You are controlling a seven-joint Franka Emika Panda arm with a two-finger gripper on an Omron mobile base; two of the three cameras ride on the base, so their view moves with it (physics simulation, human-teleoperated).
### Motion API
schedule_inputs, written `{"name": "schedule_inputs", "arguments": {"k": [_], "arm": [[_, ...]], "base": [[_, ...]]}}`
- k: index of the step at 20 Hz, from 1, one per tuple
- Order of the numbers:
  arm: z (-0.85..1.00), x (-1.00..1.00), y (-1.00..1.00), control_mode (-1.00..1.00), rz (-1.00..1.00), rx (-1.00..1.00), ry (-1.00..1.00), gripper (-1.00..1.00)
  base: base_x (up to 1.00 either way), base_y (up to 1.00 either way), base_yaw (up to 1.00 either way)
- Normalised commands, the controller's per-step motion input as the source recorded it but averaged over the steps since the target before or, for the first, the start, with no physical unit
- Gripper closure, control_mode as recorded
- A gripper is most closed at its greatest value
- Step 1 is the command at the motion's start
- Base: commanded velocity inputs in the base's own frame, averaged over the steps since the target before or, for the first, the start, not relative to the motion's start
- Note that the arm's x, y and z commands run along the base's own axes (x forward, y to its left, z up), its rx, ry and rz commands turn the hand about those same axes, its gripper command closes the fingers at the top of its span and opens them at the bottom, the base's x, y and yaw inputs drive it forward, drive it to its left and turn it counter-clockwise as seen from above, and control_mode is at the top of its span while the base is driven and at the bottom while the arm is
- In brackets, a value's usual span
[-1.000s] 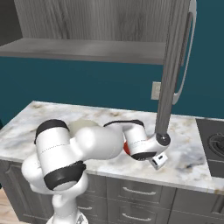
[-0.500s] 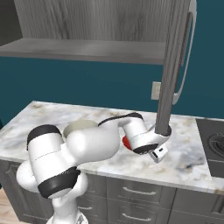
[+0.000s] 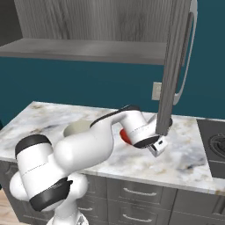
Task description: Pick up the bowls on the counter and stack them on top of one another in the open cabinet. Place the smaller bowl on top of the larger bowl.
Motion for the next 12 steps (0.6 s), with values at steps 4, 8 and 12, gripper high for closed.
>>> {"name": "schedule_inputs", "arguments": {"k": [4, 8, 12], "arm": [[0.44, -0.22, 0.18, -1.00, 0.00, 0.05, 0.00, 1.00], [0.37, -0.22, 0.29, -1.00, 0.00, 0.06, -0.01, 1.00], [0.33, -0.20, 0.34, -1.00, 0.00, 0.05, -0.03, 1.00]], "base": [[0.00, 0.00, 0.00], [0.00, 0.00, 0.00], [0.00, 0.00, 0.00]]}}
